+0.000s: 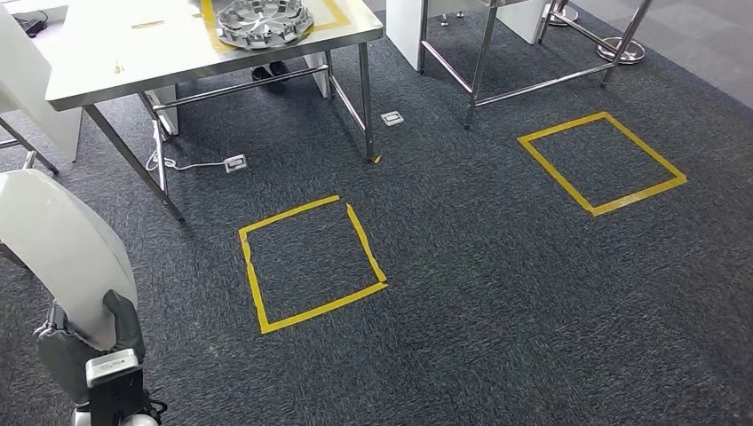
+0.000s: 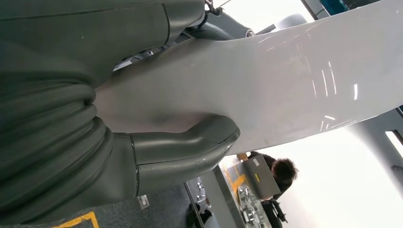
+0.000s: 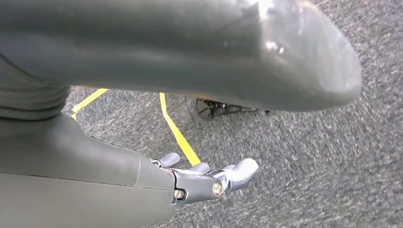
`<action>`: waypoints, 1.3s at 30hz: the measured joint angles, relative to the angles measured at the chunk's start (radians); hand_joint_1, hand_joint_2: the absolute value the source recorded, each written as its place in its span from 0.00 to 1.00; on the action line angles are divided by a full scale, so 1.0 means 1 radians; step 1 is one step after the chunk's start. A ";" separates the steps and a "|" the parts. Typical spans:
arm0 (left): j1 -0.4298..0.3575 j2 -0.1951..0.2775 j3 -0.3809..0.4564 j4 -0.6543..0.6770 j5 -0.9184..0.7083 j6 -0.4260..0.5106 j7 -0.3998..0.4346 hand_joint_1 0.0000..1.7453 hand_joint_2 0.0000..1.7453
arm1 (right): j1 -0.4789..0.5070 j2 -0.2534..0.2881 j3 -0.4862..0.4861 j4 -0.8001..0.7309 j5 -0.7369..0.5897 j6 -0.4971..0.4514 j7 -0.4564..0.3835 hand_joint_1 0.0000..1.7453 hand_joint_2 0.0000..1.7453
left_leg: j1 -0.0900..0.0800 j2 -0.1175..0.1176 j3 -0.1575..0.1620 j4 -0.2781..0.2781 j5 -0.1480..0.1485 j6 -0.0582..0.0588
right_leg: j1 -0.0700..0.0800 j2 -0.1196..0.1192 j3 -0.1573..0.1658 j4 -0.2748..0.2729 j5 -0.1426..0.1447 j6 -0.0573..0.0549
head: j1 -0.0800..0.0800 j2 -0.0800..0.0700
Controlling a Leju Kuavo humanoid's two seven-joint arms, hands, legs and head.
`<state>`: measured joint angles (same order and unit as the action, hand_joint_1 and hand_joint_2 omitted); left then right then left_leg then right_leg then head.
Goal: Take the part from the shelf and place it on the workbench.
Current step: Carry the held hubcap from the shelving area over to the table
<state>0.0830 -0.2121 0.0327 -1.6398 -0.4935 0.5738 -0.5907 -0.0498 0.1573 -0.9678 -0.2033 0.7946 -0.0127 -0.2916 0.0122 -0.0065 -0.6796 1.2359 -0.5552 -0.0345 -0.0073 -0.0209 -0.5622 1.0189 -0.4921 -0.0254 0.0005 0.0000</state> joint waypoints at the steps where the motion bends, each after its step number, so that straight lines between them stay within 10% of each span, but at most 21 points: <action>1: 0.001 0.000 0.000 -0.003 0.001 0.001 -0.001 1.00 1.00 | 0.000 0.000 0.000 0.000 0.000 -0.001 0.000 0.00 0.00 | -0.002 0.007 0.040 -0.076 0.031 0.006 | 0.000 -0.002 0.004 0.000 -0.003 0.003 | 0.000 0.000; 4: 0.000 -0.001 0.000 -0.009 0.009 0.005 -0.006 1.00 1.00 | -0.002 0.001 -0.002 0.000 -0.005 -0.007 0.006 0.00 0.00 | -0.010 0.020 0.111 -0.215 0.062 0.028 | 0.003 -0.007 0.017 -0.001 -0.013 0.020 | 0.000 0.000; 8: 0.004 -0.005 -0.001 -0.014 0.020 0.011 -0.021 1.00 1.00 | -0.001 0.001 -0.010 0.000 -0.015 -0.010 0.021 0.00 0.00 | -0.006 0.006 0.135 -0.225 0.058 0.051 | 0.001 -0.001 0.012 0.038 -0.022 0.046 | 0.002 0.000; 12: 0.006 -0.012 -0.007 -0.019 0.023 0.015 -0.029 1.00 1.00 | -0.001 0.001 -0.021 0.000 -0.018 -0.009 0.016 0.00 0.00 | -0.004 -0.002 0.154 -0.225 0.043 0.060 | -0.002 0.012 -0.123 0.255 -0.112 0.060 | 0.006 0.000; 14: 0.006 -0.014 -0.010 -0.019 0.023 0.016 -0.027 1.00 1.00 | 0.001 0.000 -0.025 0.000 -0.015 -0.009 0.007 0.00 0.00 | -0.004 -0.009 0.168 -0.225 0.031 0.058 | -0.002 0.013 -0.163 0.280 -0.091 0.059 | 0.006 0.000; 18: 0.006 -0.018 -0.012 -0.018 0.024 0.013 -0.021 1.00 1.00 | 0.003 -0.006 -0.026 0.000 -0.005 -0.007 0.002 0.00 0.00 | -0.003 -0.016 0.204 -0.225 -0.003 0.044 | 0.001 0.017 -0.089 0.046 0.048 0.047 | 0.005 0.000; 23: 0.004 -0.020 -0.017 -0.018 0.025 0.002 -0.021 1.00 1.00 | 0.004 -0.009 -0.026 0.000 0.003 -0.005 0.014 0.00 0.00 | -0.004 -0.014 0.210 -0.191 -0.010 0.013 | 0.005 0.019 -0.050 0.009 0.036 0.008 | 0.002 0.000; 29: -0.005 -0.019 -0.017 -0.013 0.025 -0.004 -0.017 1.00 1.00 | 0.003 -0.010 -0.026 0.000 0.014 0.007 0.035 0.00 0.00 | -0.002 -0.004 0.011 0.063 -0.093 0.001 | 0.003 0.019 0.013 0.002 -0.011 -0.010 | -0.007 0.000; 34: -0.004 -0.020 -0.016 -0.011 0.019 -0.012 -0.012 1.00 1.00 | 0.003 -0.008 -0.026 0.000 0.019 -0.004 0.039 0.00 0.00 | -0.009 0.010 0.047 -0.174 0.091 0.022 | 0.006 0.019 0.068 0.003 -0.062 0.008 | -0.009 0.000; 39: -0.002 -0.021 -0.013 -0.014 0.012 -0.015 -0.013 1.00 1.00 | -0.002 -0.009 -0.026 0.000 0.019 -0.026 0.029 0.00 0.00 | -0.004 0.003 0.087 -0.200 0.089 0.049 | 0.007 0.019 0.064 0.067 -0.071 0.037 | -0.003 0.000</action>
<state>0.0813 -0.2334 0.0198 -1.6543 -0.4819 0.5585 -0.6041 -0.0513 0.1486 -0.9940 -0.2031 0.8135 -0.0382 -0.2622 0.0078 -0.0033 -0.5925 1.0355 -0.4660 0.0145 -0.0007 -0.0015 -0.4981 1.0862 -0.5635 0.0111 -0.0029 0.0000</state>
